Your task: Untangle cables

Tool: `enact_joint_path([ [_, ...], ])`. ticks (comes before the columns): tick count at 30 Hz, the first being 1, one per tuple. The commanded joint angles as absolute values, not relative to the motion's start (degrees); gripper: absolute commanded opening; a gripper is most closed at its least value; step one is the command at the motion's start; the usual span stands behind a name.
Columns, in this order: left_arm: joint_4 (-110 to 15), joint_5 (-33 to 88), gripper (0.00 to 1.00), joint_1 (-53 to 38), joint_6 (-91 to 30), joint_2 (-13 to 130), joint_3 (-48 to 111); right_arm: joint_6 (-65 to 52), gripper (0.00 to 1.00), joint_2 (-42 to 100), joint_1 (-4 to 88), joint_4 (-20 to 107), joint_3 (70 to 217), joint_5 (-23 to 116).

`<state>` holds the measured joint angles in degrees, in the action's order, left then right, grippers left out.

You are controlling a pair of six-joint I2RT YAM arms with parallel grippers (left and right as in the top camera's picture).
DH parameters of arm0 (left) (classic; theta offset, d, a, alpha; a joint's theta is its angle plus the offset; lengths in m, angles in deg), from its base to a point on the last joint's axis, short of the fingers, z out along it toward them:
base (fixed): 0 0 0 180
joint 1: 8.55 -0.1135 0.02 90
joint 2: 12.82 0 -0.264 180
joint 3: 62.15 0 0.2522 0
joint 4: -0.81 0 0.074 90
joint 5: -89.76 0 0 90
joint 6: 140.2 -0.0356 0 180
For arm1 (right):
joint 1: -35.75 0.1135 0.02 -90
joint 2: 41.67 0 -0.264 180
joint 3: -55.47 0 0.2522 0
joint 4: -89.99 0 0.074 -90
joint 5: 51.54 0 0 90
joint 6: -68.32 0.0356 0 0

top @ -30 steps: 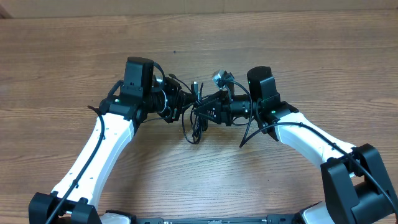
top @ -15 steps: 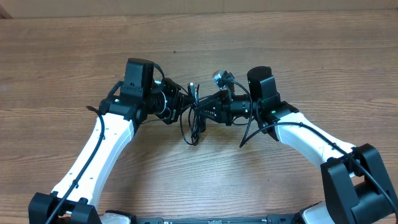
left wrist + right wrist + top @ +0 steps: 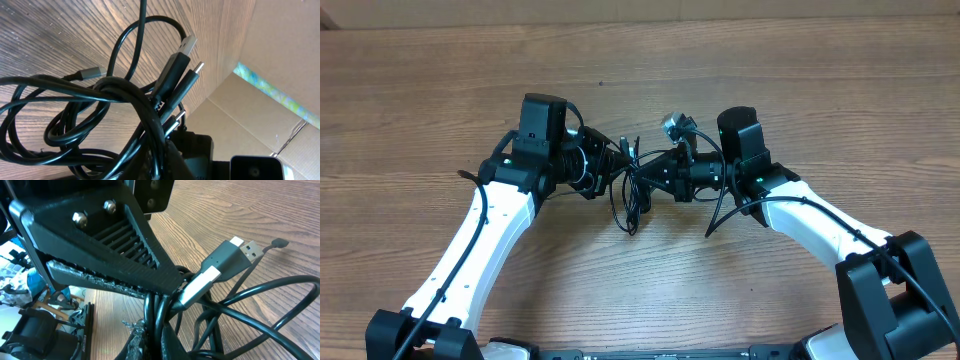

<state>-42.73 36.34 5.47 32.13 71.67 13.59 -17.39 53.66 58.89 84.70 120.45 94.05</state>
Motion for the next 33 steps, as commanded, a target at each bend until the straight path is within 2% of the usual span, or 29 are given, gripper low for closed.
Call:
enact_joint_path([
  [1, -42.8, 36.6, 0.17, 5.8, 31.9, 70.4, 14.8, -17.6, 0.04, 53.8, 59.0, 85.1, 120.6, 93.7],
  [3, -42.8, 36.6, 0.31, 5.8, 31.9, 70.4, 14.8, -17.6, 0.04, 53.8, 59.0, 85.1, 120.6, 93.5],
  [5, -42.8, 36.6, 0.84, 5.8, 31.7, 70.4, 14.8, -17.6, 0.04, 53.8, 58.9, 85.1, 120.6, 93.3],
  [6, -43.0, 36.6, 1.00, 5.8, 30.9, 70.4, 14.8, -17.3, 0.04, 53.8, 58.8, 85.1, 120.6, 93.3],
  [13, -44.0, 35.0, 1.00, 5.8, 23.5, 70.4, 14.8, -13.8, 0.04, 53.8, 57.6, 84.9, 120.6, 91.4],
  [18, -49.5, 32.4, 1.00, 5.8, 21.8, 70.4, 14.8, -5.7, 0.04, 53.8, 55.4, 84.7, 120.6, 88.0],
  [33, -52.1, 32.6, 1.00, 7.1, 18.9, 70.4, 14.8, 28.5, 0.04, 53.8, 50.4, 84.9, 120.6, 73.6],
])
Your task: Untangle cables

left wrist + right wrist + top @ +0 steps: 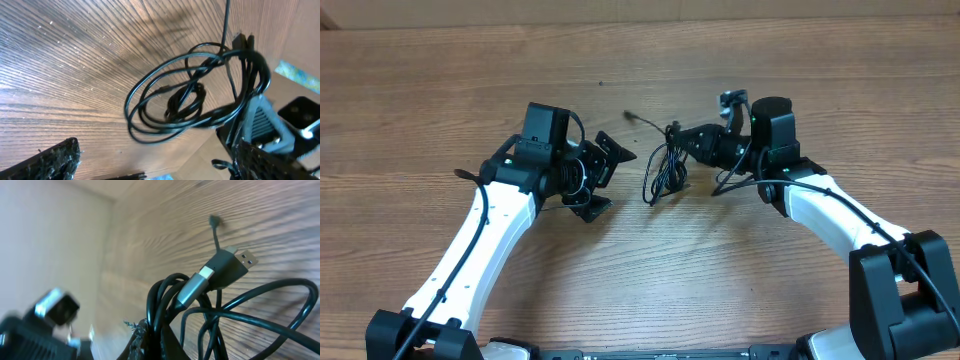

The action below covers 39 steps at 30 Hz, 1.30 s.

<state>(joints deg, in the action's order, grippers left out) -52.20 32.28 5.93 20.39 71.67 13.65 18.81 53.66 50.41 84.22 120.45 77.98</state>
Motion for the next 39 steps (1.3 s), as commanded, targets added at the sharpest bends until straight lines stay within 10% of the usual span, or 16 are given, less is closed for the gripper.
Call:
enact_joint_path([
  [1, -52.2, 32.6, 1.00, 7.6, 18.8, 70.4, 14.8, 30.9, 0.04, 53.8, 50.3, 85.0, 120.6, 72.5],
  [14, -51.7, 20.4, 1.00, 12.4, 18.5, 70.4, 14.8, 59.7, 0.04, 53.8, 50.6, 88.6, 120.6, 66.4],
  [39, -50.1, 4.1, 1.00, 12.5, 18.9, 70.4, 14.8, 57.1, 0.04, 53.8, 52.6, 87.9, 120.6, 65.4],
])
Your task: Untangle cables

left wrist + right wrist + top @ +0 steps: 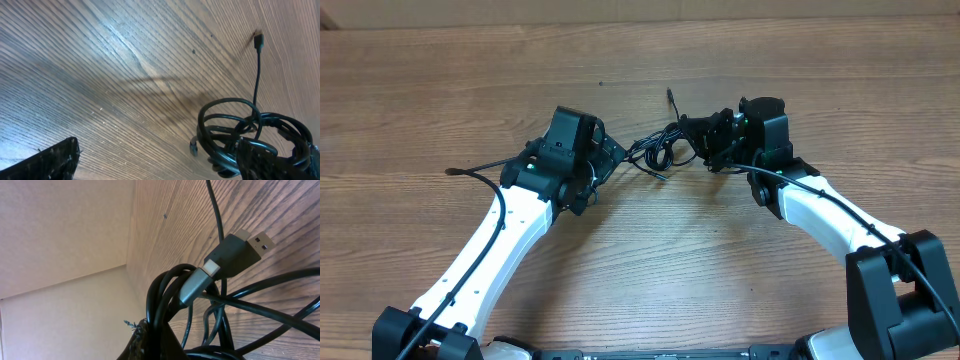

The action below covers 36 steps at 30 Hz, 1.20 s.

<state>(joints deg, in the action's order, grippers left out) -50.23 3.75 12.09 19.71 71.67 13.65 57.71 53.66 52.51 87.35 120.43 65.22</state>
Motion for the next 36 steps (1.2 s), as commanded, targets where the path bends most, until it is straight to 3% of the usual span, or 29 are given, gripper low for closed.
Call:
enact_joint_path([
  [1, -50.0, 7.5, 1.00, 12.5, 17.9, 70.4, 14.8, 56.4, 0.04, 53.8, 52.6, 87.9, 120.6, 64.1],
  [10, -43.5, 9.2, 1.00, 17.4, 4.0, 70.4, 14.8, 56.2, 0.04, 53.8, 52.6, 87.7, 120.6, 63.3],
  [18, -41.6, -1.0, 1.00, 20.5, -8.3, 70.4, 14.8, 56.2, 0.04, 53.8, 52.6, 87.7, 120.6, 63.8],
  [36, -40.7, -4.3, 1.00, 23.1, -14.4, 75.6, 14.8, 56.2, 0.04, 53.8, 52.6, 87.7, 120.6, 64.1],
])
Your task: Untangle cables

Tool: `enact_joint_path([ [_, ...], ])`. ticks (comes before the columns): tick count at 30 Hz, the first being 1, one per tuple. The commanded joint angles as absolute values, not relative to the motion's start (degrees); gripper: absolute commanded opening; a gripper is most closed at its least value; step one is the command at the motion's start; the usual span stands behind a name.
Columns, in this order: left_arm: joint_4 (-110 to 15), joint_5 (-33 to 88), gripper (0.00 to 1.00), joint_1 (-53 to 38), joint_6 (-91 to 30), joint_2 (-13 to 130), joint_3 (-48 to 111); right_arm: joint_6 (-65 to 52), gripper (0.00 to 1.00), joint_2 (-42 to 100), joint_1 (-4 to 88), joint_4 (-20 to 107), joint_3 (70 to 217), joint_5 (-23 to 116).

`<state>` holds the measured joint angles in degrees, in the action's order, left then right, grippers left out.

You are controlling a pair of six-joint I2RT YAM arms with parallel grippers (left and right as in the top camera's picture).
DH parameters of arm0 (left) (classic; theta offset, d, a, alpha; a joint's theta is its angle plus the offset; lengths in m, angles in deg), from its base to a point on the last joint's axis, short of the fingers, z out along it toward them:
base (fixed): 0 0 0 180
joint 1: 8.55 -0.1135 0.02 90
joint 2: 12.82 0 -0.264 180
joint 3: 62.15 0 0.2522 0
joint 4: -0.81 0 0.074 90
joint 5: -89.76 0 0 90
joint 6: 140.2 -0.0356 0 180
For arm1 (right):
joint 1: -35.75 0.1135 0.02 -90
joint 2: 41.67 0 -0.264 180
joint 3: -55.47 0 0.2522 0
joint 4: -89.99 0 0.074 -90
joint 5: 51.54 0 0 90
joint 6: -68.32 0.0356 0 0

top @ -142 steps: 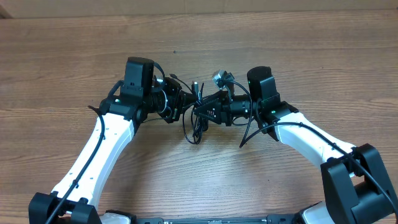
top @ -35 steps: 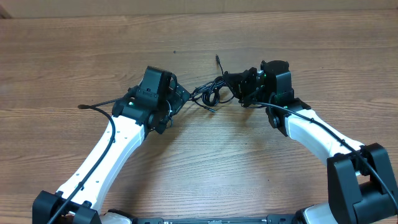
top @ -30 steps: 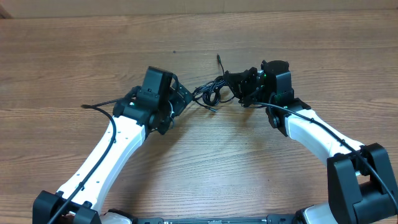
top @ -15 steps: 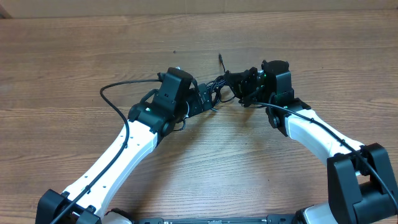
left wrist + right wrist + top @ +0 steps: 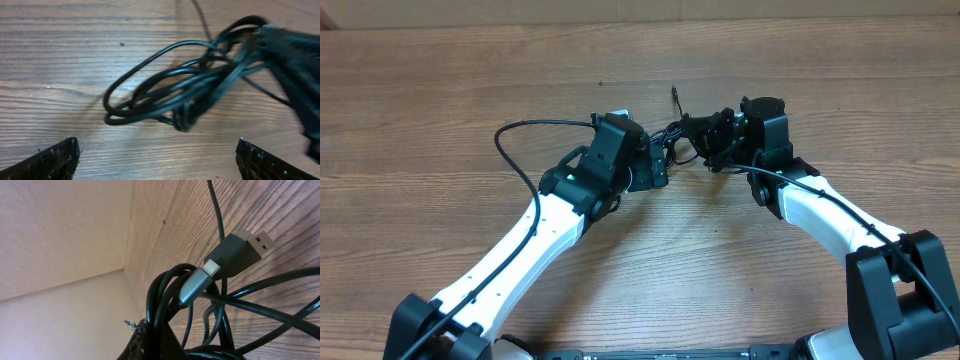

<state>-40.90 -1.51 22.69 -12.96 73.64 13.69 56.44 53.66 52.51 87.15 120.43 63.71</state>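
A tangle of black cables [image 5: 672, 140] hangs just over the far middle of the wooden table [image 5: 440, 80]. My right gripper [image 5: 698, 140] is shut on it from the right. In the right wrist view the strands are pinched in that gripper [image 5: 154, 332], with a black USB plug [image 5: 244, 247] and a silver-grey plug [image 5: 200, 282] sticking out. One loose end [image 5: 673, 95] trails away on the table. My left gripper [image 5: 658, 166] is open just left of the tangle. The left wrist view shows the cable loops [image 5: 185, 85] ahead of the left fingertips [image 5: 60, 157], which touch nothing.
The left arm's own black cable [image 5: 520, 130] arches out over the table to the left. Bare wood lies in front and at both sides. A cardboard wall [image 5: 60, 240] stands beyond the table's far edge.
My left gripper has moved right and turned to face the tangle at close range, still open. My right gripper holds the cables in the same place.
At first both grippers were at the tangle at the table's middle, cables close against the left jaws. Then the left gripper was open and apart, and the right held the tangle further right. The right then had it near the far middle, and the left has closed in since.
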Motion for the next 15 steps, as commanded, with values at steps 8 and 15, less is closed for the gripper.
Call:
enact_joint_path([
  [8, -37.8, -6.6, 1.00, 23.5, -15.5, 77.5, 14.8, 56.2, 0.04, 53.8, 52.7, 87.7, 120.6, 64.0],
  [15, -35.7, -10.8, 1.00, 24.9, -15.3, 81.2, 14.8, 56.2, 0.04, 53.8, 53.1, 87.7, 120.6, 64.0],
])
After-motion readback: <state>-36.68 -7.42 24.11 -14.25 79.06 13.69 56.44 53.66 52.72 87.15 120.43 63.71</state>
